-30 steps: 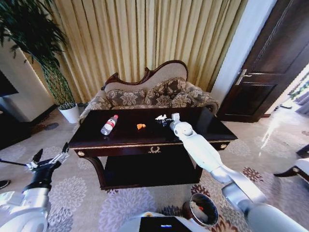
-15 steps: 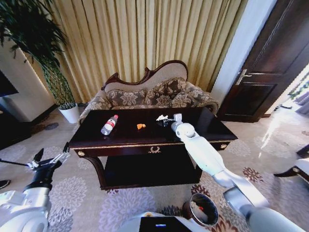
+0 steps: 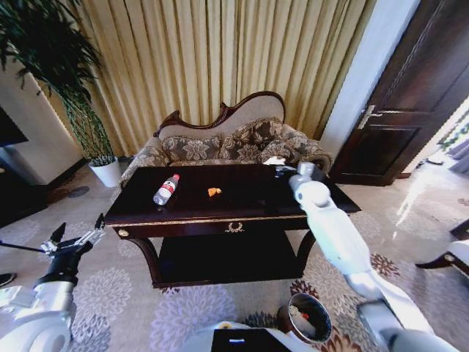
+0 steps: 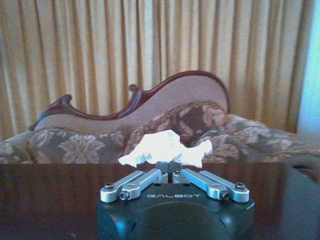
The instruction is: Move to the front of the table and place the trash on the table into the trash bin.
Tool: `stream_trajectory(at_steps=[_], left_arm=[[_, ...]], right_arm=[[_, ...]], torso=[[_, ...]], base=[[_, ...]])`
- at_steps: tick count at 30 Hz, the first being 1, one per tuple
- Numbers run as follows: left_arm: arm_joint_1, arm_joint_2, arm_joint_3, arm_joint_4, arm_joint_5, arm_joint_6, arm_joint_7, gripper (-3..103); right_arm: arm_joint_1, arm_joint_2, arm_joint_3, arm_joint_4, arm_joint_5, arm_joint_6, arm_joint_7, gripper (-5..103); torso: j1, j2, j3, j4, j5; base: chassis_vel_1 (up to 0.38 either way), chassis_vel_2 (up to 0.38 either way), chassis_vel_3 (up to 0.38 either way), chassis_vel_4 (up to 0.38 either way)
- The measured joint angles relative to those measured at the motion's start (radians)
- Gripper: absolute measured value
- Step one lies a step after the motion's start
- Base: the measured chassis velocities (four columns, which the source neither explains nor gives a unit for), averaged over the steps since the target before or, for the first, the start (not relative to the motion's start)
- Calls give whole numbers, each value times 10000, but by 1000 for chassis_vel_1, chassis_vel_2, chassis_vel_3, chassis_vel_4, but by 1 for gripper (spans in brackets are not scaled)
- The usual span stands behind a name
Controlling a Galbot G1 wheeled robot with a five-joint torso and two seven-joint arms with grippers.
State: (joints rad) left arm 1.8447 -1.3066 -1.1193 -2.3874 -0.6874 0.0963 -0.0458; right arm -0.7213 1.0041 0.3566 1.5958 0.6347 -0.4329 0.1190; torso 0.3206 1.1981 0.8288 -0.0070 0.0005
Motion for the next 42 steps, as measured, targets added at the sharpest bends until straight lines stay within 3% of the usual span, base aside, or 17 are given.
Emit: stream_trajectory(at_steps=[13,35,42], left_arm=[[-39,275,154,143,-66,12,50,100],[44,290,37,88,-188,-83,69,100],[45,304,-8,-59,-244,-92,83,100]], right_arm=[[-1658,-385,1467,1554,488,225,-1,0],[-2249,-16,1440,1830,21,384,-1,0],[-3160,534,1651,561,-726,266,-2,0]], torso=[[2,-3,0,6,-4],[-8,5,-3,3,-5],[-4,-1,1,5,-1]], base=[[22,-18,-18,20],[220,-223,-224,224],[10,-26,-38,46]])
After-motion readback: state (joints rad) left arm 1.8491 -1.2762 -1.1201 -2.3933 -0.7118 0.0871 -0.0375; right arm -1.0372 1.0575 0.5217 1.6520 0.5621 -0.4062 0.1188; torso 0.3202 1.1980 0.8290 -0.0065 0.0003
